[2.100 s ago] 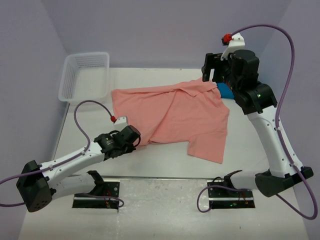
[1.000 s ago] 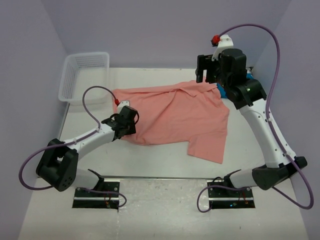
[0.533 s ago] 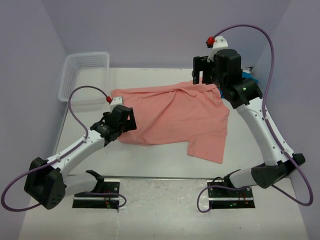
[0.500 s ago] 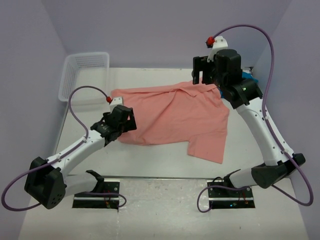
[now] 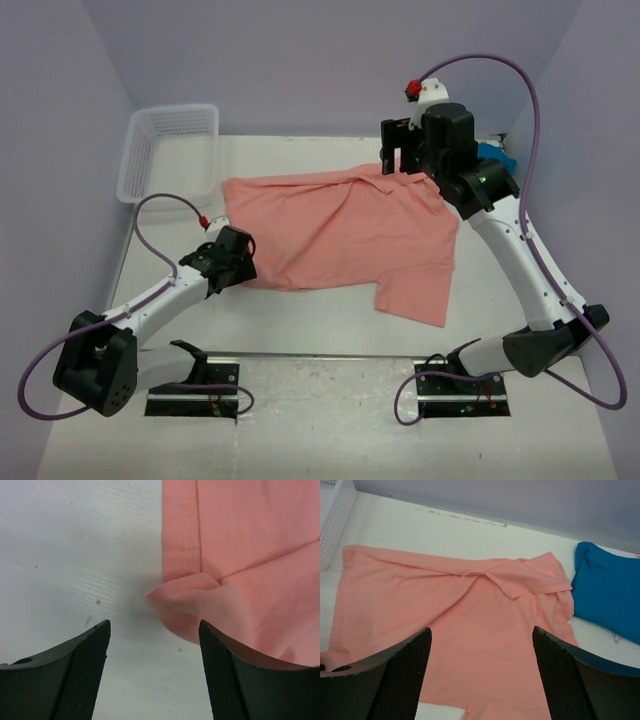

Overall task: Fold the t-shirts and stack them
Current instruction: Flatten out the tshirt

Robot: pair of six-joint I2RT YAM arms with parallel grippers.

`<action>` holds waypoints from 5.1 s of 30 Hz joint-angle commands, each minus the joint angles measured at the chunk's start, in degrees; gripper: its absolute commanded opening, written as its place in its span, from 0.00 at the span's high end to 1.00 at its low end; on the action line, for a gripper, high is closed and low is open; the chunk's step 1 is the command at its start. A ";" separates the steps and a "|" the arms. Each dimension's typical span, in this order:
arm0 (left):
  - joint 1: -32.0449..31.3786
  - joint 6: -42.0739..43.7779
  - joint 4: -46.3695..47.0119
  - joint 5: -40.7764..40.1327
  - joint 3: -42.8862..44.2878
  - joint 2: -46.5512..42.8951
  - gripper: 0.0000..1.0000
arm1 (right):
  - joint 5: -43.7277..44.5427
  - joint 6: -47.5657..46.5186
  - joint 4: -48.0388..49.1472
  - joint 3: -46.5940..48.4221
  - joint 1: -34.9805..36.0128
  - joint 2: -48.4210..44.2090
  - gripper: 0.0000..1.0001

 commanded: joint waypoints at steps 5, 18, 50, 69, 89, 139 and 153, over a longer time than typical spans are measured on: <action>6.42 1.63 8.55 9.57 -4.58 -1.12 0.32 | 1.24 0.31 0.99 -0.46 1.10 -1.56 0.18; 9.59 3.39 17.61 17.04 -4.67 5.11 0.44 | 2.03 0.22 0.73 -0.28 1.89 -0.59 0.18; 9.23 -2.91 -11.19 -6.75 8.94 -13.51 1.00 | 10.02 32.02 -10.96 -29.54 5.23 -6.03 0.20; 10.29 -10.59 -18.17 -20.13 18.36 -7.45 1.00 | 3.69 48.11 -7.45 -52.05 19.77 -17.82 0.25; 10.20 -5.84 -11.74 -14.15 12.29 -8.50 1.00 | 6.07 77.47 -10.35 -60.84 43.28 -8.24 0.35; 9.32 -1.53 -9.90 -11.43 13.70 -7.45 1.00 | 25.57 72.04 -21.25 -45.29 39.34 -9.64 1.00; 7.39 7.78 -6.91 -11.60 19.93 -13.77 1.00 | 32.53 34.43 -11.24 -29.30 14.56 -14.91 1.00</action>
